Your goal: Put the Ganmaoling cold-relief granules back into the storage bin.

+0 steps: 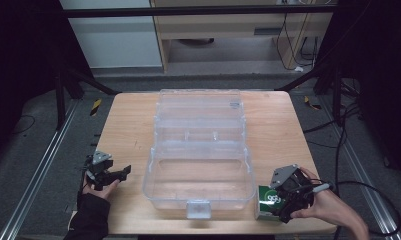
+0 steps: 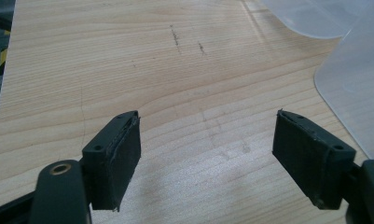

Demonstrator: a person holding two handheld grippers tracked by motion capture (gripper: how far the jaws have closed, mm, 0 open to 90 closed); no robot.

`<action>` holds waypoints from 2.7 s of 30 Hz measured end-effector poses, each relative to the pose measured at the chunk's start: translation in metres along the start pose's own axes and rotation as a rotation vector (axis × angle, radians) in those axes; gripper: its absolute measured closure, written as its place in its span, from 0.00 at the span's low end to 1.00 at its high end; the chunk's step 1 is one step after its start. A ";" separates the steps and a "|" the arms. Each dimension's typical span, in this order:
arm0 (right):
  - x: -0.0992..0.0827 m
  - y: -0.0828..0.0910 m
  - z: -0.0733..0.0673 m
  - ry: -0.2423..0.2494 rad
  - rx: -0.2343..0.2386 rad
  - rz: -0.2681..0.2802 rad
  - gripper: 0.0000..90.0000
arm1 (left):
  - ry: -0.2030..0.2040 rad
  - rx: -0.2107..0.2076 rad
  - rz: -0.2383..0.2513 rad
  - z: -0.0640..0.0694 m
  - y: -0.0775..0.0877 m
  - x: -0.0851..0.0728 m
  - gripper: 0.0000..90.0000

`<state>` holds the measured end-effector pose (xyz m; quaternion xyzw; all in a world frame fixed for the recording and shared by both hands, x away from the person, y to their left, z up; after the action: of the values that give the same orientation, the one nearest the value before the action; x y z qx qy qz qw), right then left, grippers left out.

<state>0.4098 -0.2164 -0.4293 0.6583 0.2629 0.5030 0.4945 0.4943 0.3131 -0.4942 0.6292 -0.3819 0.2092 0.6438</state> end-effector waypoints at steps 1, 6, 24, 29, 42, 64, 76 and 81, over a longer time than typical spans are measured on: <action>0.001 -0.001 0.000 0.005 0.000 -0.007 0.02 | -0.001 0.000 -0.001 0.000 0.000 0.000 0.25; 0.001 -0.005 -0.002 0.020 0.010 -0.037 0.03 | 0.001 0.000 0.001 0.000 0.000 0.000 0.25; 0.004 -0.022 -0.004 0.063 0.038 -0.126 0.02 | -0.001 0.000 0.001 -0.001 0.000 0.000 0.25; 0.006 -0.029 -0.002 0.065 0.041 -0.156 0.03 | -0.001 0.000 0.000 -0.001 0.000 0.000 0.25; 0.000 -0.045 0.001 0.077 0.057 -0.191 0.05 | -0.001 0.001 -0.001 -0.001 0.000 0.000 0.25; -0.007 -0.041 0.004 0.067 0.098 -0.162 0.17 | -0.004 0.002 0.000 -0.001 0.000 0.000 0.25; -0.010 -0.030 0.003 0.055 0.094 -0.139 0.18 | -0.004 0.001 0.000 0.000 0.000 0.000 0.26; -0.010 -0.018 0.003 0.036 0.084 -0.120 0.18 | -0.004 0.001 -0.003 0.000 0.000 0.000 0.26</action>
<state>0.4117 -0.2190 -0.4496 0.6523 0.3314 0.4728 0.4911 0.4947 0.3130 -0.4945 0.6303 -0.3823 0.2072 0.6432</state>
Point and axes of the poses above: each handheld gripper's, and its own axes: y roughly backward along the jaws, x roughly out of its top, z roughly to its right, the point moved 3 cm from there along -y, roughly forward along the jaws, and after that the axes turned 9 degrees about x, right-handed, at the moved point
